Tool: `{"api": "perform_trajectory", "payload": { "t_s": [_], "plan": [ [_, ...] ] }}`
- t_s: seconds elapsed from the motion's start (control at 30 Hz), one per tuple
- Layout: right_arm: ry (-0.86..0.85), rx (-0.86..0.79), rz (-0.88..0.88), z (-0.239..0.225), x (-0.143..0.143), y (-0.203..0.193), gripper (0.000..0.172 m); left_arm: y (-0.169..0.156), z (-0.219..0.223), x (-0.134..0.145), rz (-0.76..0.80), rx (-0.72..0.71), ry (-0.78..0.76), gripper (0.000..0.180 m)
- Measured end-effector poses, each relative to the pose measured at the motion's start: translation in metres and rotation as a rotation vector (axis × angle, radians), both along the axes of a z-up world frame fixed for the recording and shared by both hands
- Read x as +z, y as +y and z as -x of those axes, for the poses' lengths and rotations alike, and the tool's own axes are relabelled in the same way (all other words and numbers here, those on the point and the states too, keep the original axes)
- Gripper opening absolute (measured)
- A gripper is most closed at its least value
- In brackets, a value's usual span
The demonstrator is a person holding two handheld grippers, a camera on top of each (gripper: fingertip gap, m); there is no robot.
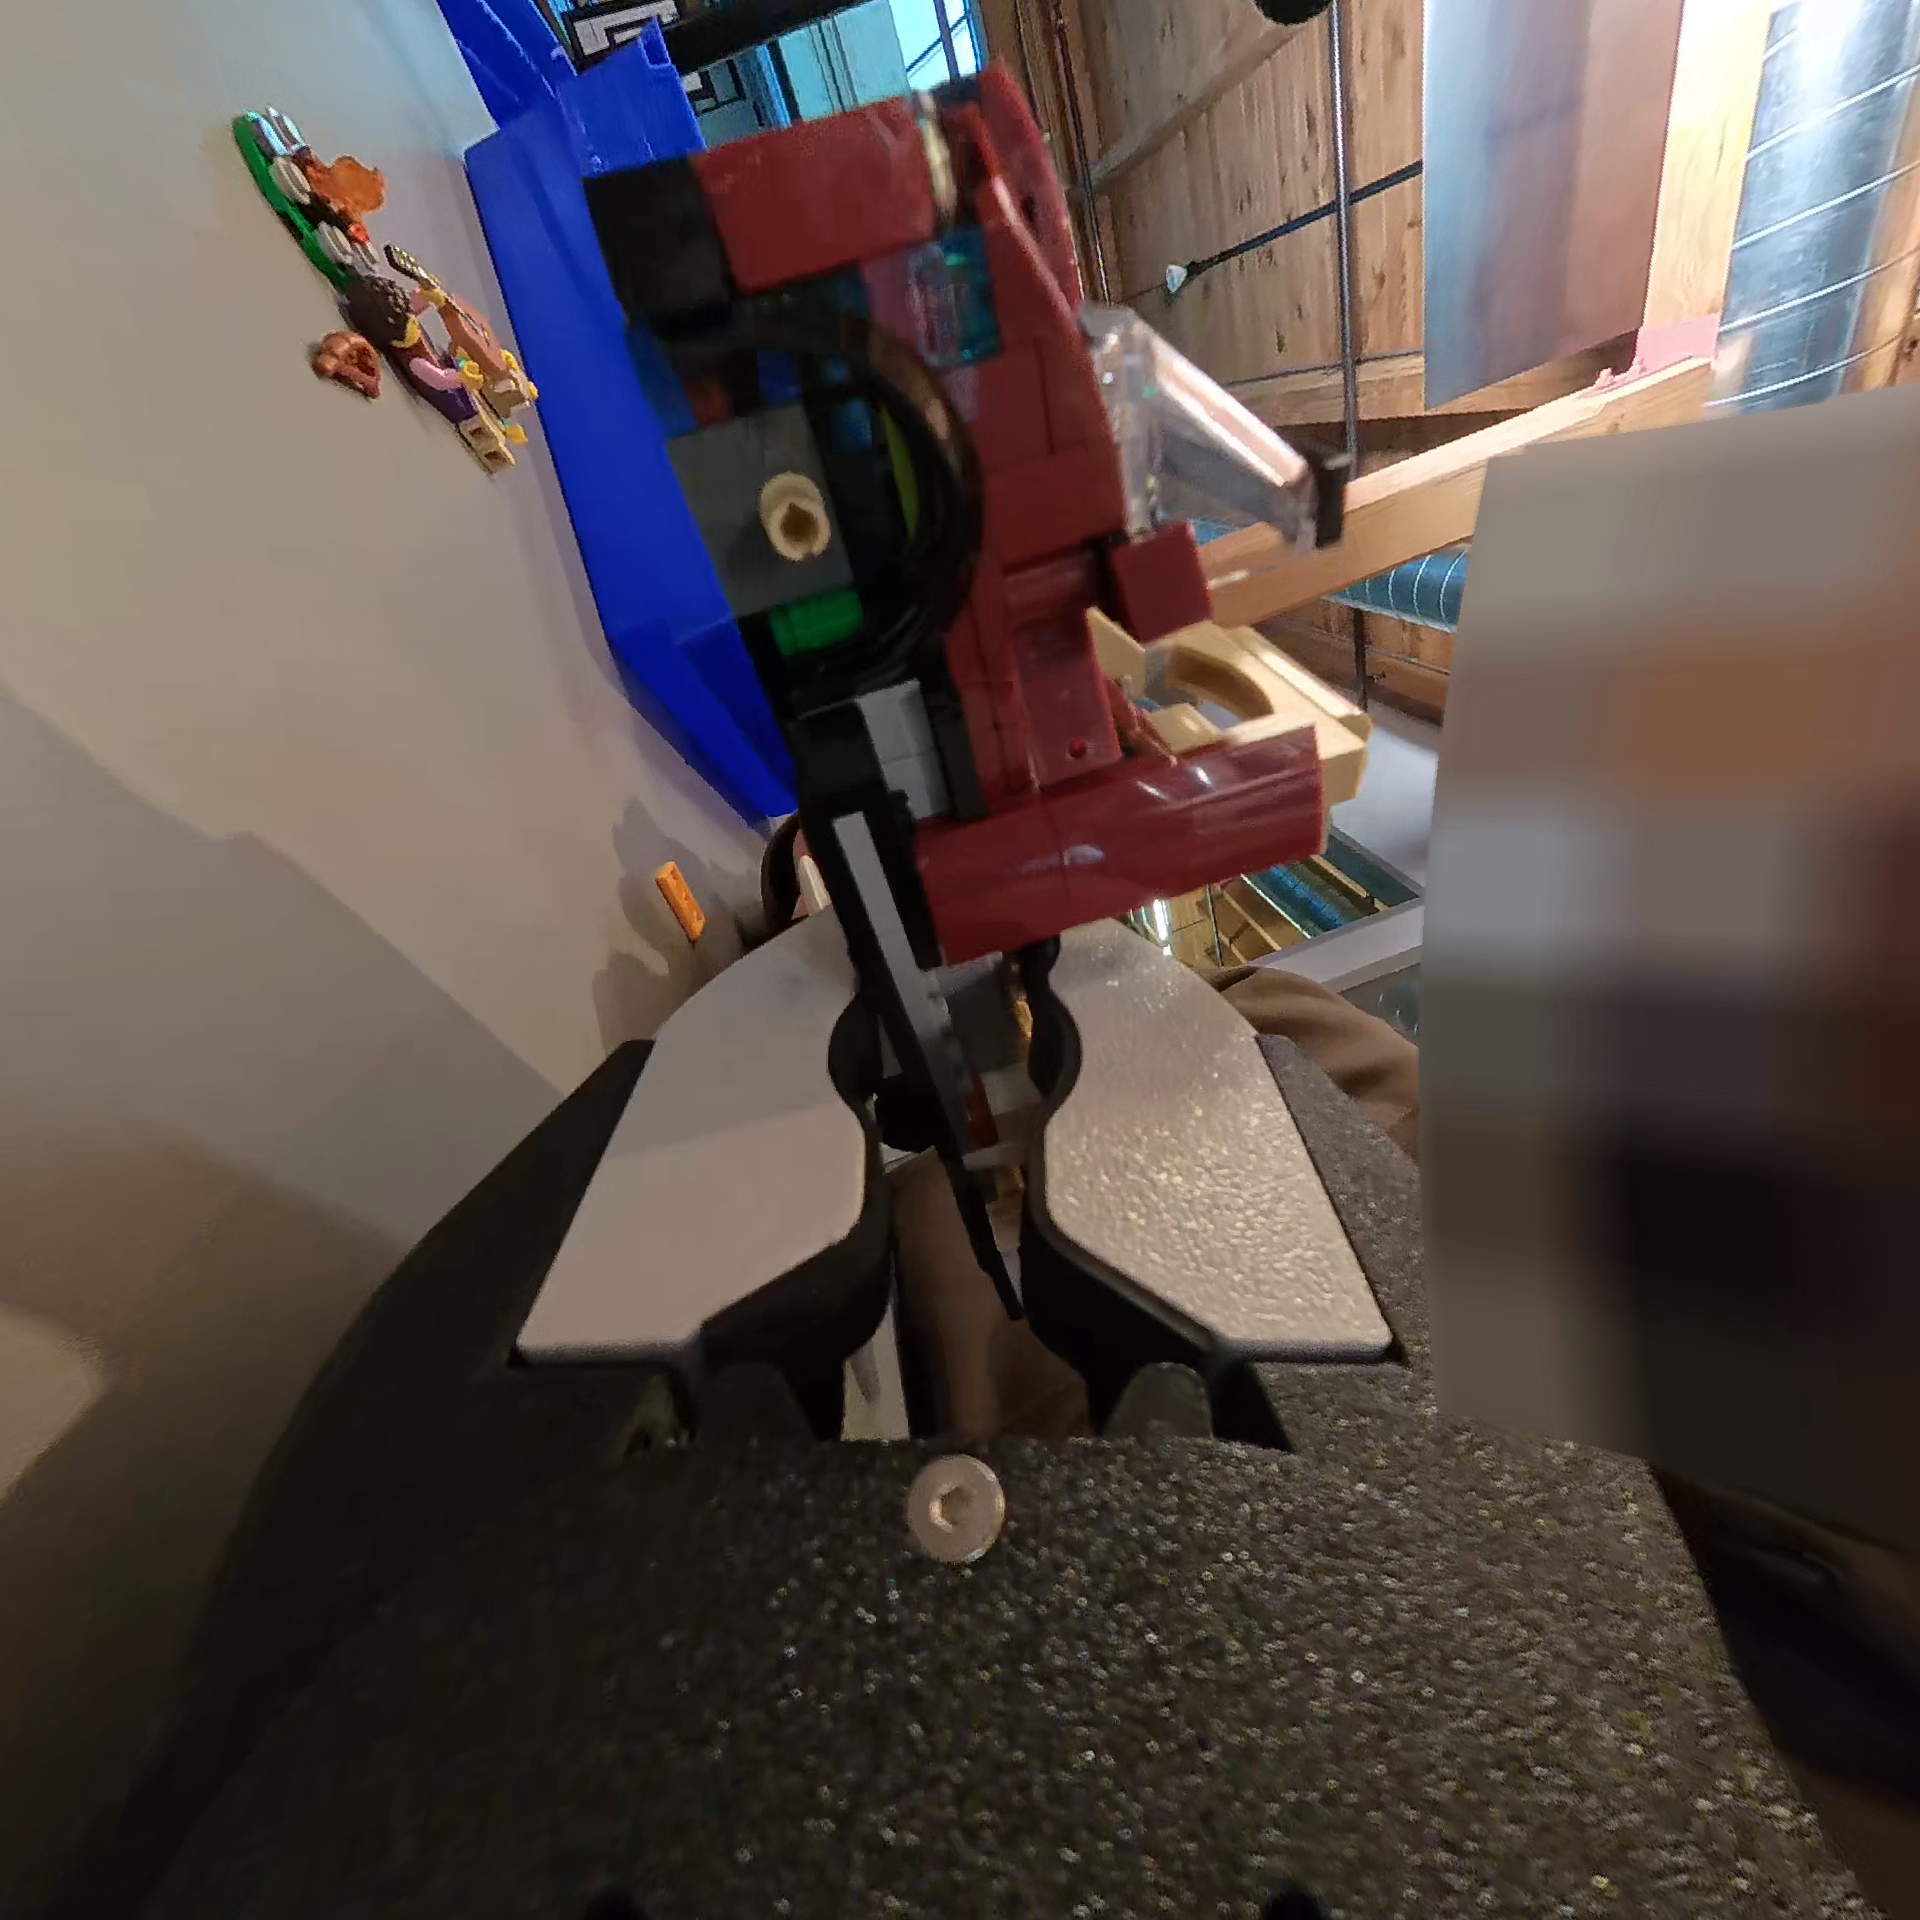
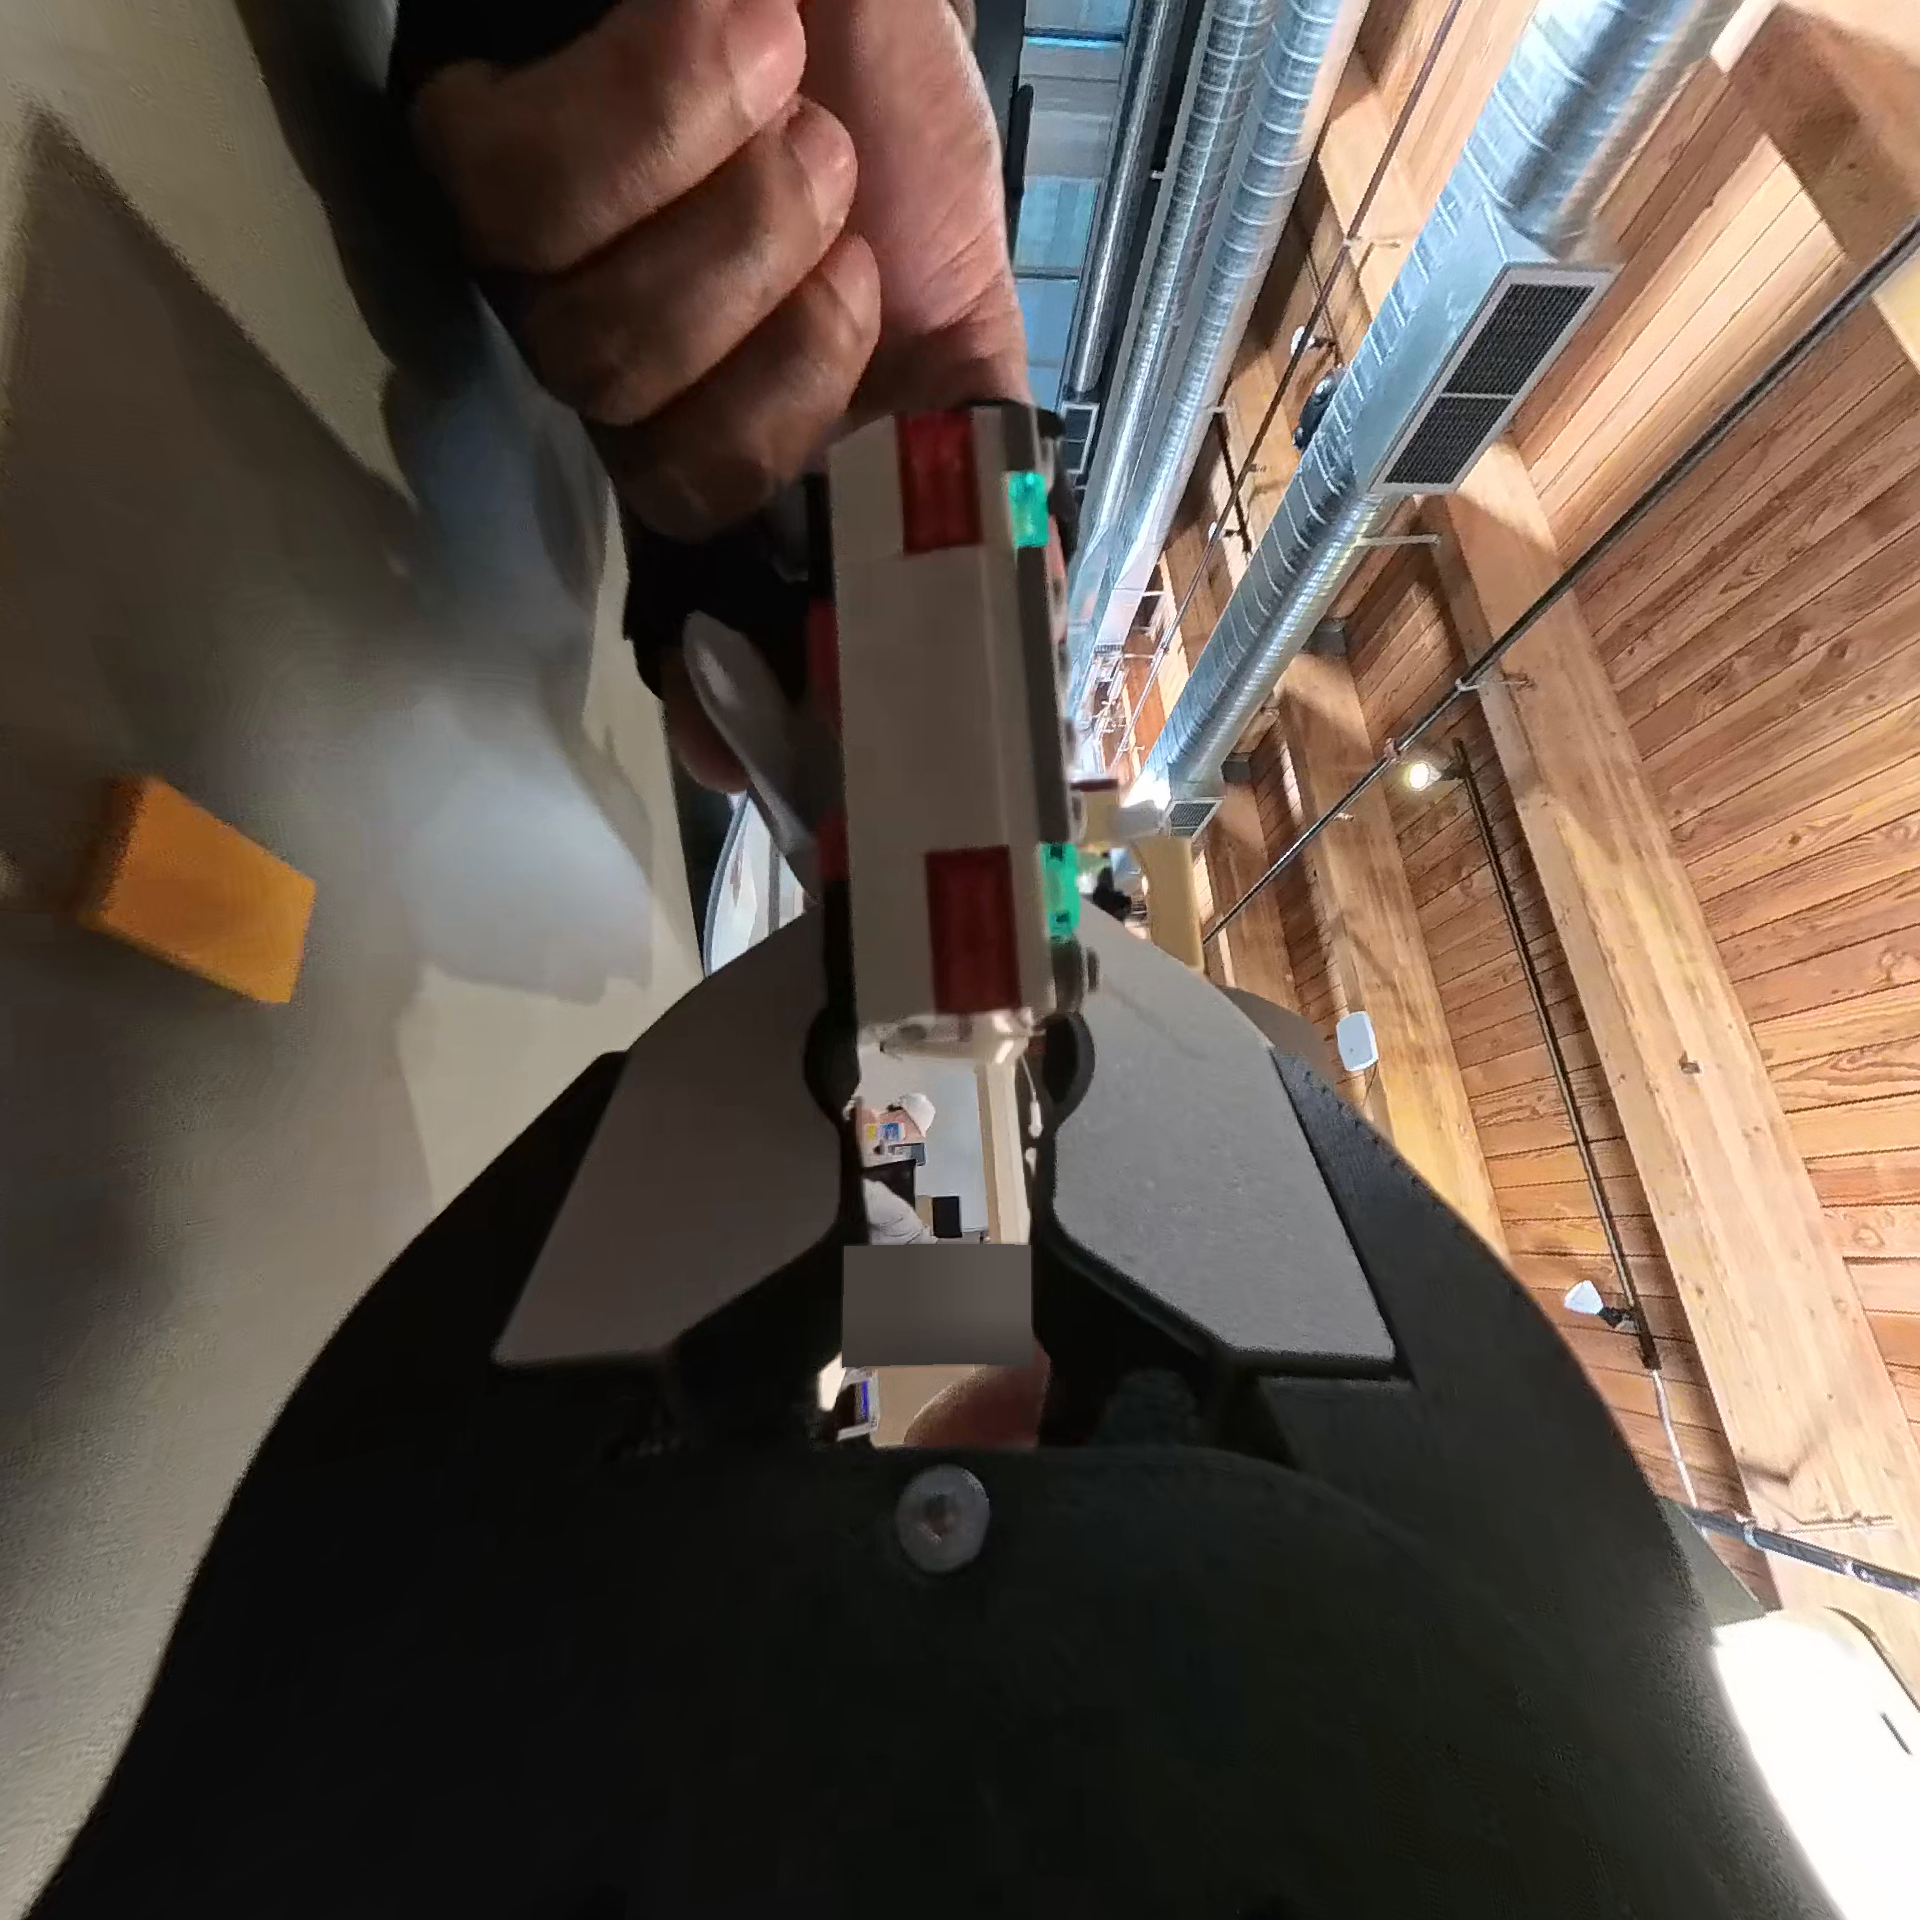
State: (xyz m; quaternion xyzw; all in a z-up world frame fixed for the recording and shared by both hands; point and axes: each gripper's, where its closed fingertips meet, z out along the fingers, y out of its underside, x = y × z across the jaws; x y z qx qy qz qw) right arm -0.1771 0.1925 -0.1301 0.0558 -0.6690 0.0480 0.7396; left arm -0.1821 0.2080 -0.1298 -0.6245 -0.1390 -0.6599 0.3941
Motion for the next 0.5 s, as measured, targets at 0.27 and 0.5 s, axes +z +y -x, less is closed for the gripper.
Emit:
{"api": "perform_trajectory", "payload": {
  "t_s": [0.27, 0.5],
  "plan": [
    [0.0, 0.045, -0.064, -0.004, -0.006, -0.009, 0.032, -0.001, -0.004, -0.003, 0.031, -0.036, -0.031, 0.028],
    [-0.014, 0.067, -0.096, -0.006, -0.011, -0.015, 0.032, -0.002, -0.009, -0.01, 0.094, -0.078, -0.022, 0.038]
  ]
}}
